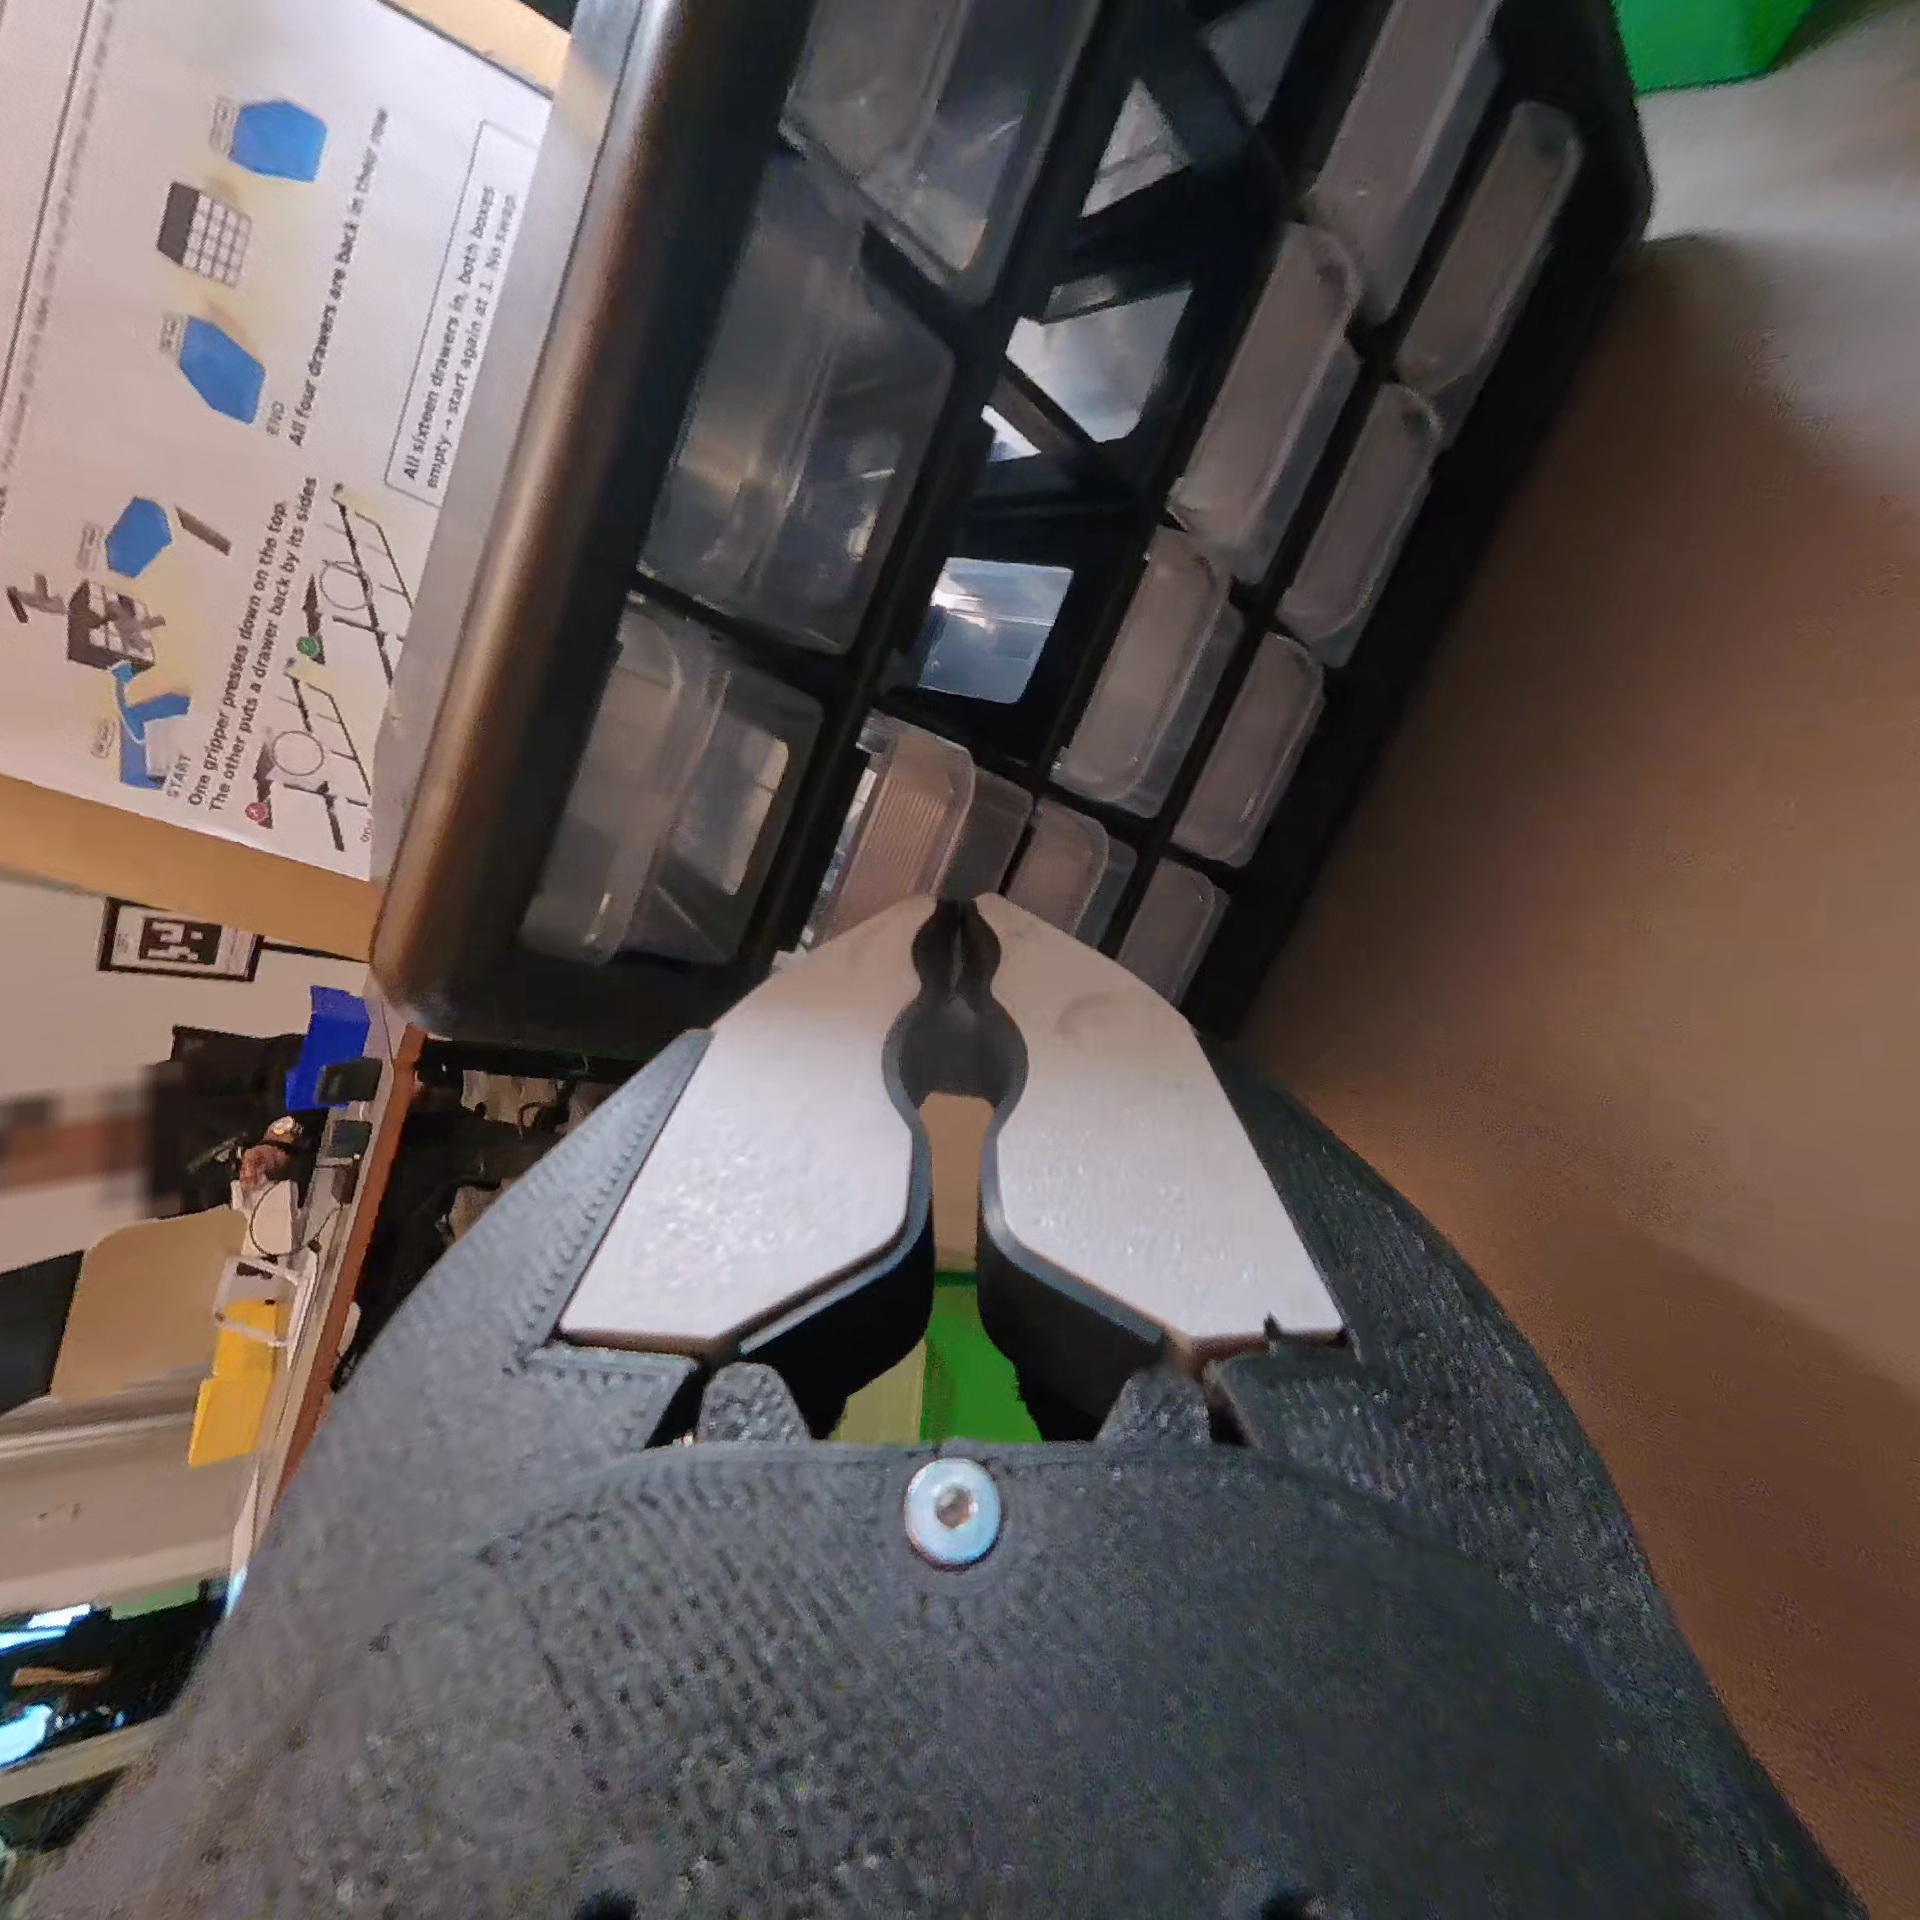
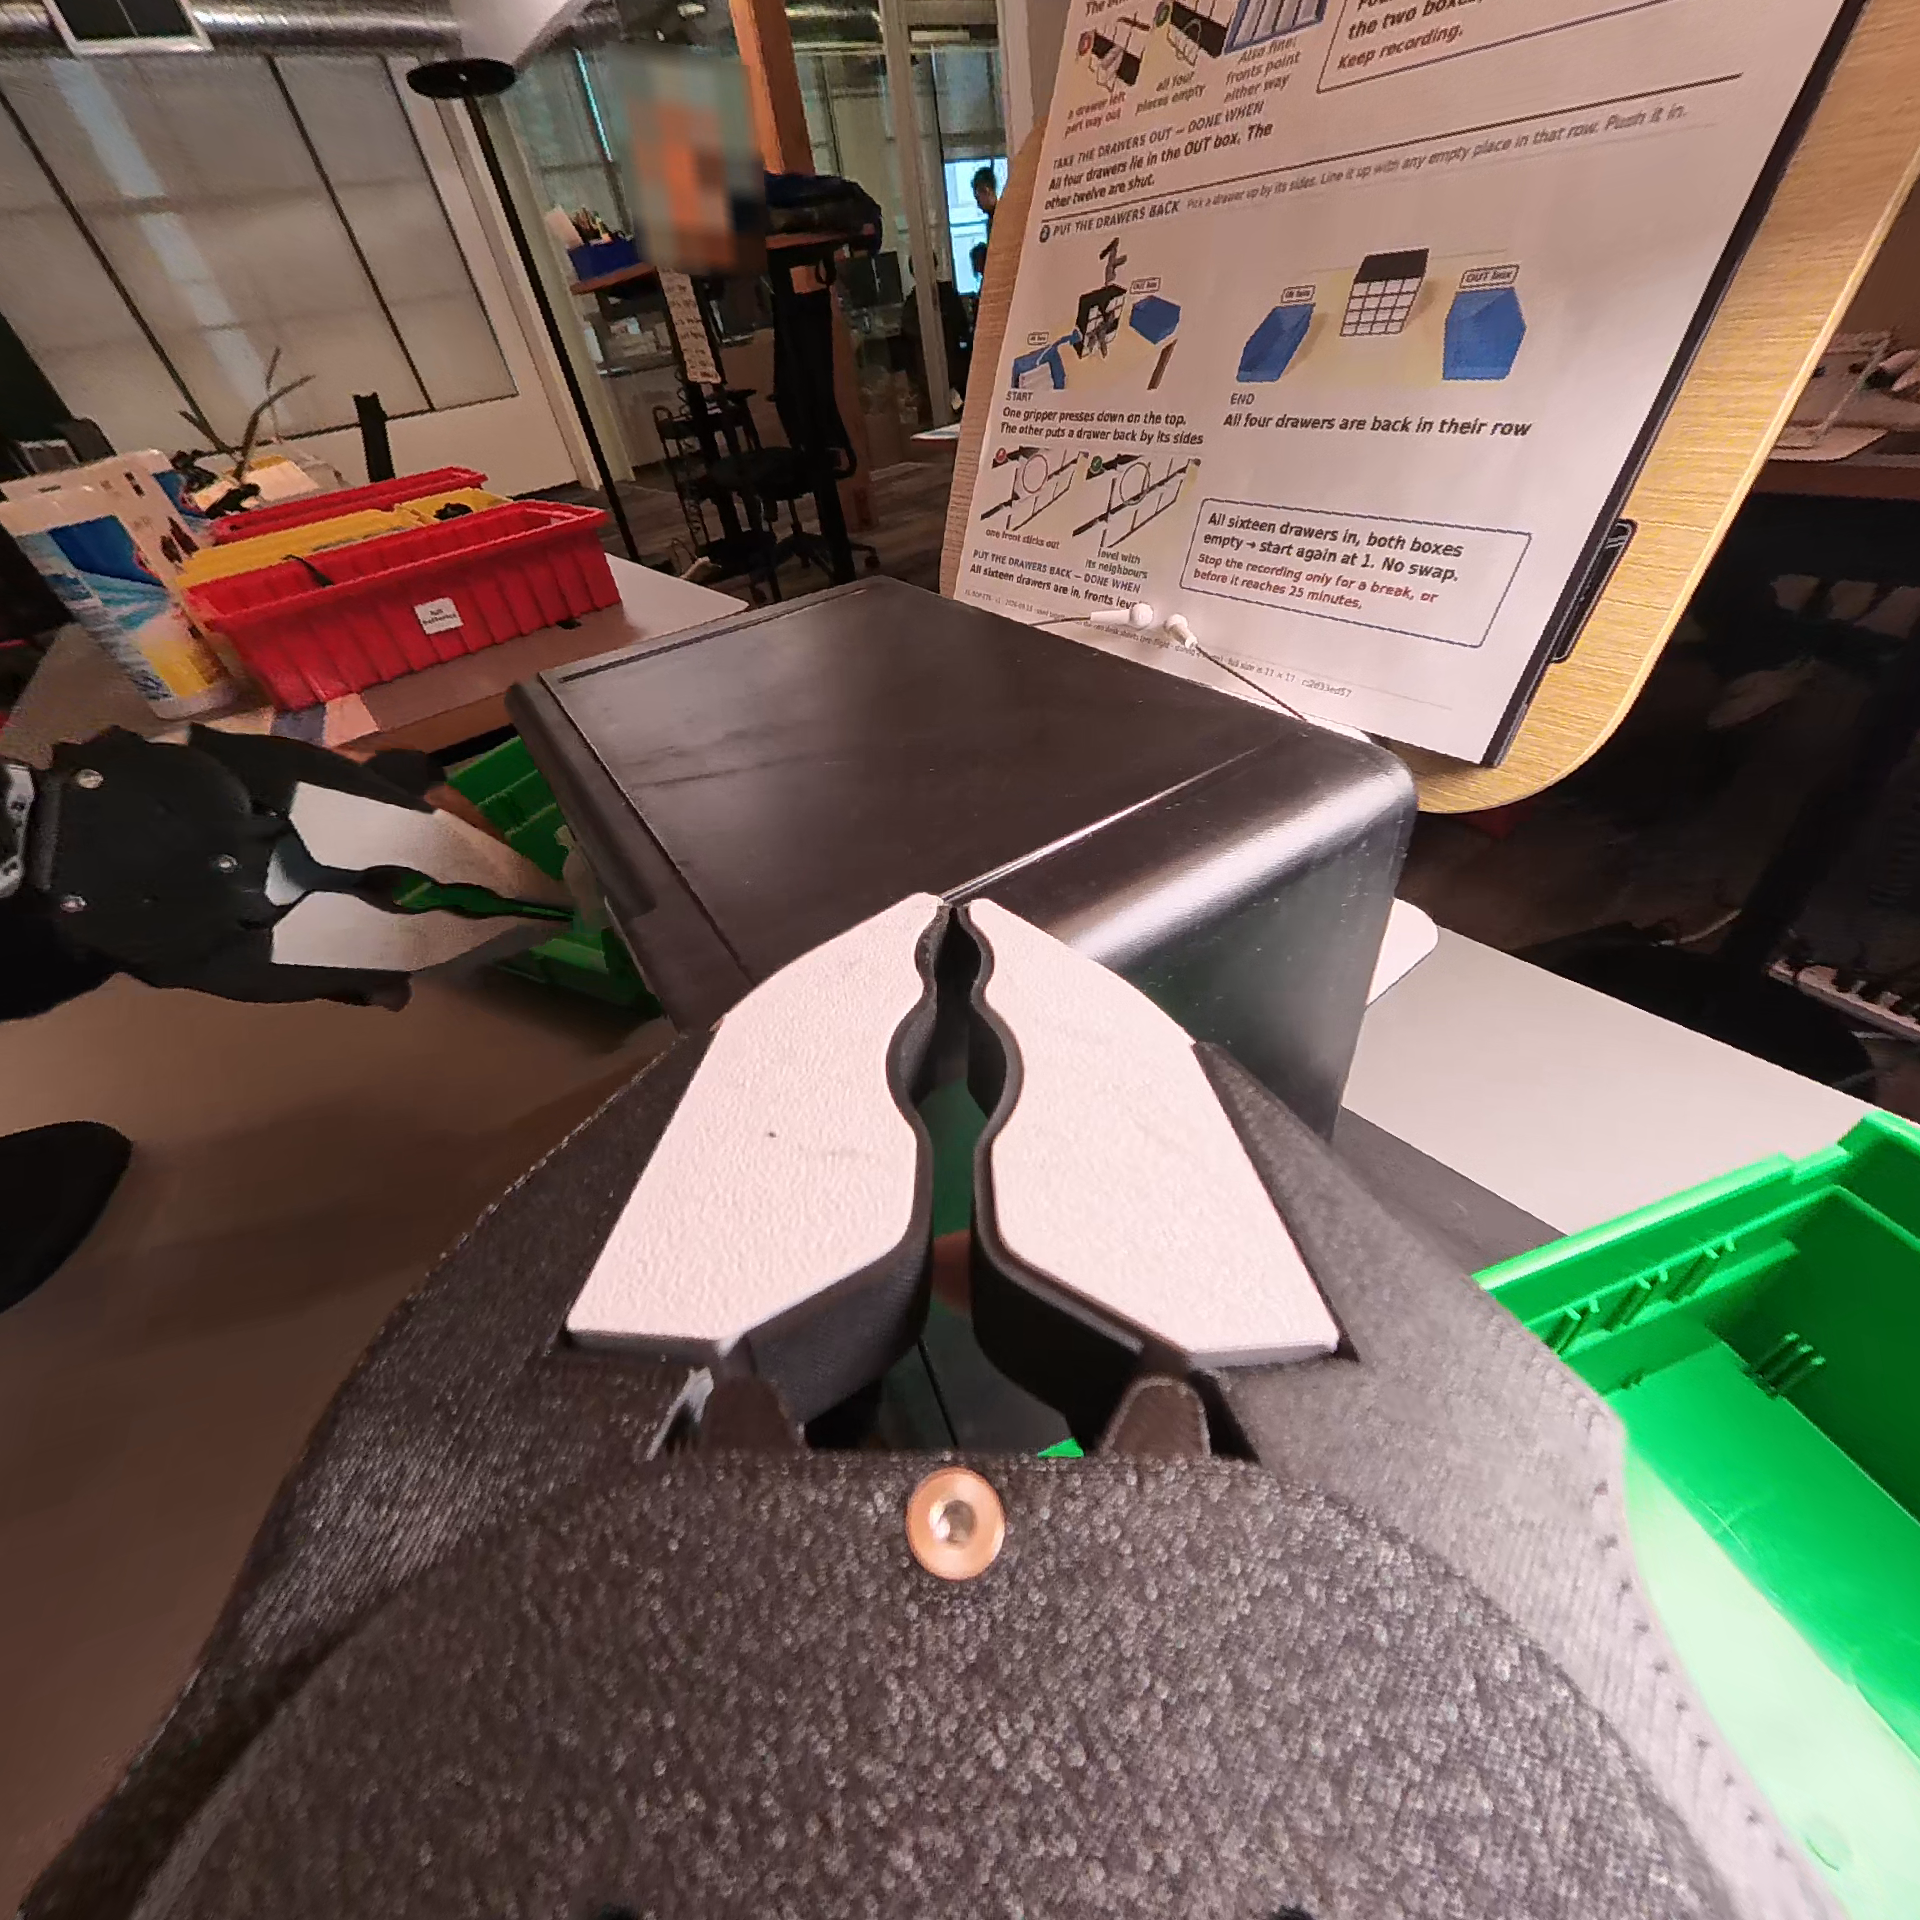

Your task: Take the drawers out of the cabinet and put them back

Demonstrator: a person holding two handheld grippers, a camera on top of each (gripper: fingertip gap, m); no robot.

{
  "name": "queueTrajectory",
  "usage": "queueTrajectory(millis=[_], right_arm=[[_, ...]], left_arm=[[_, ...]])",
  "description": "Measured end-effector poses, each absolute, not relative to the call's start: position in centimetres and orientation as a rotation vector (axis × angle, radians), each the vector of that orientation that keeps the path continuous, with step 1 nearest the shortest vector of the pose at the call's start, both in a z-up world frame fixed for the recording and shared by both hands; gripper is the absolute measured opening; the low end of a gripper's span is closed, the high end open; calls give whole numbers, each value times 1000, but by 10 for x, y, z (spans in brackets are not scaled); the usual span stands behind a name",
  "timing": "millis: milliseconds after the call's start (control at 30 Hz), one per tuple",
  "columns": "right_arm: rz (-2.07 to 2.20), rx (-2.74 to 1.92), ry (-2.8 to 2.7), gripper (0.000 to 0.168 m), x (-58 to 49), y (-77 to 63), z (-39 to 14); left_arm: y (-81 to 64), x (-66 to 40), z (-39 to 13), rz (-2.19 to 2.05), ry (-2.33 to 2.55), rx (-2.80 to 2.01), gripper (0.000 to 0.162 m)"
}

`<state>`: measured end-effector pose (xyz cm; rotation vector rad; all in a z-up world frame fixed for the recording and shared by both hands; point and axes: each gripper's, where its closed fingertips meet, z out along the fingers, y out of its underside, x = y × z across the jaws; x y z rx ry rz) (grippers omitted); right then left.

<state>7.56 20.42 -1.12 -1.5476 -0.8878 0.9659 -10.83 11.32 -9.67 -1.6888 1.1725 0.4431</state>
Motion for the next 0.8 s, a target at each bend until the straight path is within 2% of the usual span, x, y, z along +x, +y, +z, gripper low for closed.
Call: queueTrajectory(millis=[200,267,400,500,600,800], right_arm=[[965,-1547,-893,0,76,204,-11],[967,-1545,-896,0,76,204,-11],[974,-1542,-899,0,76,204,-11],[995,-1540,-894,0,76,204,-11],[1019,-1537,-882,0,76,204,-11],[1024,-1535,-880,0,76,204,-11]], left_arm=[[130,-102,-106,403,1106,-1738,0],[128,-101,-110,359,1099,-1750,7],[113,-117,-103,207,1082,-1796,9],[107,-157,-82,190,1046,-1826,10],[110,-216,-75,233,1031,-1970,23],[102,-330,-130,473,1268,-2383,33]])
